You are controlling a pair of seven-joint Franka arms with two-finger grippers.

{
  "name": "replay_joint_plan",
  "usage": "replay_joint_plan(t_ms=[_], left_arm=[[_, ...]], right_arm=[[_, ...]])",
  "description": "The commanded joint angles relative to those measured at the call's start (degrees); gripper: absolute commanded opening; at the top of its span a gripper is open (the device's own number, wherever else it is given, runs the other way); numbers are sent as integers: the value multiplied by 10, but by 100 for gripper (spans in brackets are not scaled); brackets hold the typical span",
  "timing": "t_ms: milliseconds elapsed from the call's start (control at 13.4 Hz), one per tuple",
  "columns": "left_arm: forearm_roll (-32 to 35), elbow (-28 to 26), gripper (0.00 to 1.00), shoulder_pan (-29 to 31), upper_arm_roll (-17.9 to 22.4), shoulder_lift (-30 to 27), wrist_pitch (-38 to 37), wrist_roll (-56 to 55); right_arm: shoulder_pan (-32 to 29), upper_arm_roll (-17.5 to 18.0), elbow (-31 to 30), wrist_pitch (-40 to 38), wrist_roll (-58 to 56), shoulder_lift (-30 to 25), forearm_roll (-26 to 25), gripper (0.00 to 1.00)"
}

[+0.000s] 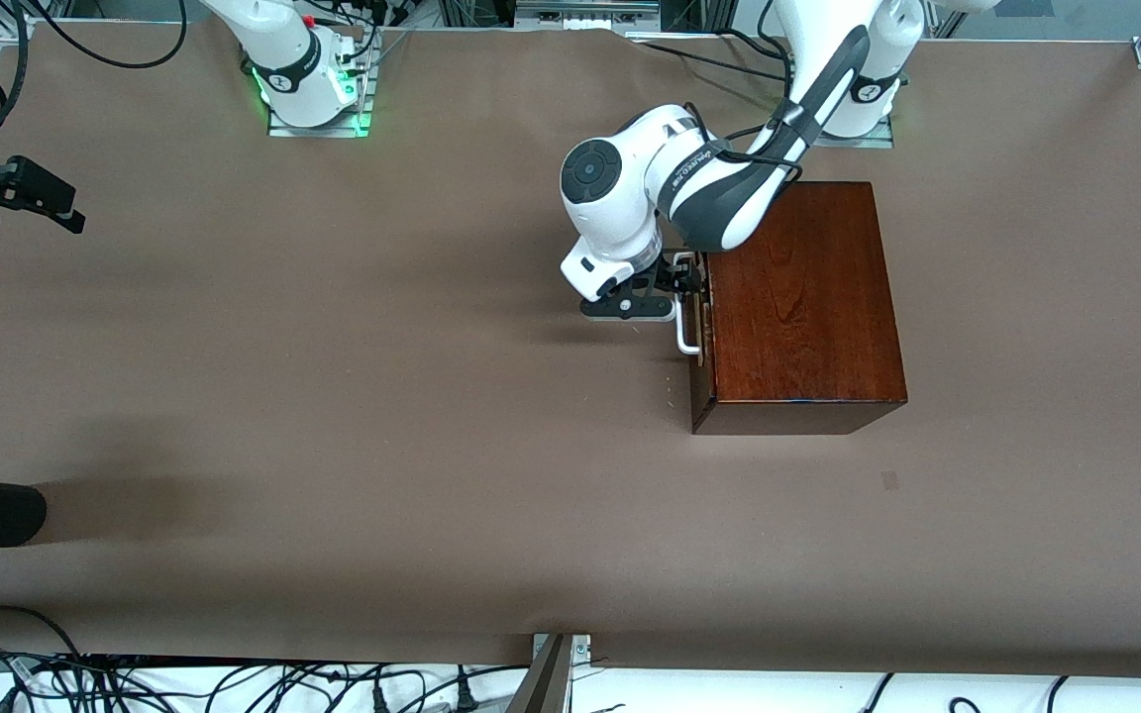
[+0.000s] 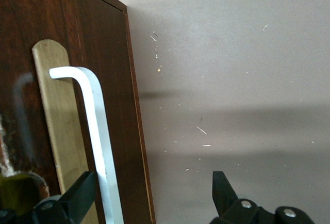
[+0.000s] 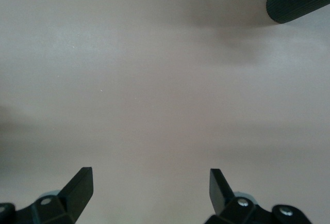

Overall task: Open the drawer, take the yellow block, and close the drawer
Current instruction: 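Close the left gripper around the white drawer handle, then pull the drawer out of the box by its handle with the left gripper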

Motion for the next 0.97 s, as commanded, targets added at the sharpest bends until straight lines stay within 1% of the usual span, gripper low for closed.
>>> replay_joint_plan(t_ms=[0, 522, 672, 821, 896], left_arm=[[31, 3, 100, 1, 4, 3, 4, -3], [24, 6, 100, -2, 3, 25, 28, -67], [23, 5, 100, -2, 3, 30, 44, -70], [6, 7, 100, -2, 3, 32, 47, -70], [-15, 9, 100, -2, 3, 32, 47, -70]], right_arm=[[-1, 3, 11, -7, 6, 4, 2, 100], [0, 3, 11, -8, 6, 6, 2, 100], [0, 3, 11, -8, 6, 6, 2, 100], [0, 3, 11, -7, 5, 6, 2, 100], [-1, 3, 11, -7, 6, 7, 2, 100]])
